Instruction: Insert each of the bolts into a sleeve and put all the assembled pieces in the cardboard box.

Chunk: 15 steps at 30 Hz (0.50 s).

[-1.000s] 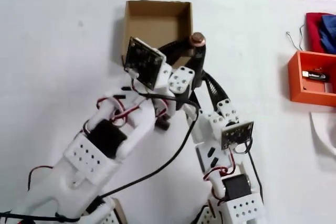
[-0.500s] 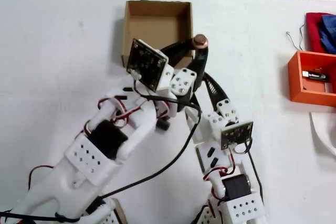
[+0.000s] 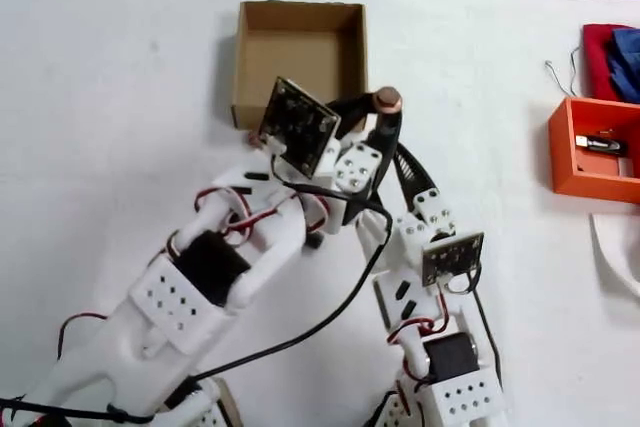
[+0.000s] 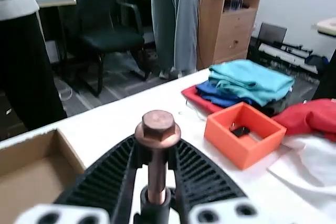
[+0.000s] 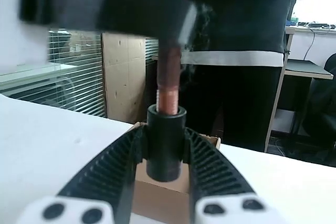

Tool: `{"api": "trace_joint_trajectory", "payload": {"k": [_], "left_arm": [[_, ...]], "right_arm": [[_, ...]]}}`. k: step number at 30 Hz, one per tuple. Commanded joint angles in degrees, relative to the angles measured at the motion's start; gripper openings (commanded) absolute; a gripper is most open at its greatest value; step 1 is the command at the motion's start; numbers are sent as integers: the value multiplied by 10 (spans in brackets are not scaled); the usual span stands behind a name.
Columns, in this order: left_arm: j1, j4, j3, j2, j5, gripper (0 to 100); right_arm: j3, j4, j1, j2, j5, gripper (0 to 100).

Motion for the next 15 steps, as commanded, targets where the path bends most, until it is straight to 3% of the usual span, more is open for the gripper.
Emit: {"api": "trace_joint_trajectory", "payload": {"k": [1,15], "left_arm": [[3,26,2,-3,-1,28],[1,33,32,-4,-4,50]], "right_arm": [[7,2,-3,-1,-1,21],[7,2,-2,-1,-1,21]]}}
